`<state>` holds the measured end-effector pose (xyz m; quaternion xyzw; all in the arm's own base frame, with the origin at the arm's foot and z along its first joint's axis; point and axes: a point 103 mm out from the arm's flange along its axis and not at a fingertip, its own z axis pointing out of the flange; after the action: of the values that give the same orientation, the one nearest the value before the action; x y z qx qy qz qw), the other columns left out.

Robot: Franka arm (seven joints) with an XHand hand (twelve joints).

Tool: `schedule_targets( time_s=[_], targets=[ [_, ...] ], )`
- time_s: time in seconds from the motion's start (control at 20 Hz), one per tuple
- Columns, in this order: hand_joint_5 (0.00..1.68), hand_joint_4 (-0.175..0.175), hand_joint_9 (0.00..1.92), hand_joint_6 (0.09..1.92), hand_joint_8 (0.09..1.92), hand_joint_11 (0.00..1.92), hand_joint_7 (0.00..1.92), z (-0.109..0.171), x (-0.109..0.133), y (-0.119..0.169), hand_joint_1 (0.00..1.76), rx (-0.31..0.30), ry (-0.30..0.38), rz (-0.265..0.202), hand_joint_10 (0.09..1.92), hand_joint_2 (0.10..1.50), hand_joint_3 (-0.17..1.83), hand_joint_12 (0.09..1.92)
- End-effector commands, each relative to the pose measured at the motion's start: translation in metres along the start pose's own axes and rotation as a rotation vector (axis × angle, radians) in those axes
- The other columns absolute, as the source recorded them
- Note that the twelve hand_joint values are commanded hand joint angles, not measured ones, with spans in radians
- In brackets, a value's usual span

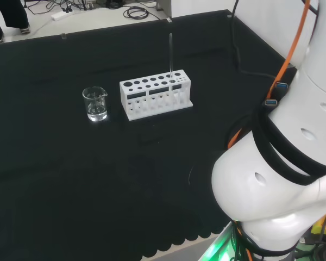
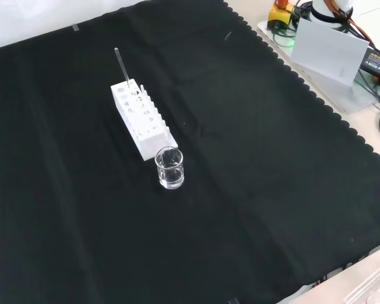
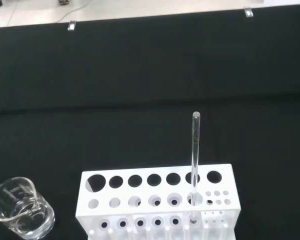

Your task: Take the glass rod from the white test tube rack.

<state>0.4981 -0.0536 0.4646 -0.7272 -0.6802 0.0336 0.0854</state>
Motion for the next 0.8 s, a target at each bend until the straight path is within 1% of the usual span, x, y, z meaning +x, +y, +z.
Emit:
schedule_targets(
  time_s=[0.05,0.4,0.8],
  targets=[
    [0.28,-0.175,0.56,0.09,0.9,0.48,0.27,0.018,-0.013,0.028,0.64,0.01,0.027,-0.001,0.81,0.88,0.52,1.3],
    [0.3,-0.175,0.58,0.09,0.9,0.5,0.29,0.047,-0.026,0.048,0.64,0.054,0.034,0.006,0.81,0.88,0.52,1.3],
    [0.31,-0.175,0.6,0.09,0.91,0.53,0.32,0.074,-0.037,0.061,0.64,0.09,0.033,0.015,0.81,0.89,0.52,1.29]
  ],
)
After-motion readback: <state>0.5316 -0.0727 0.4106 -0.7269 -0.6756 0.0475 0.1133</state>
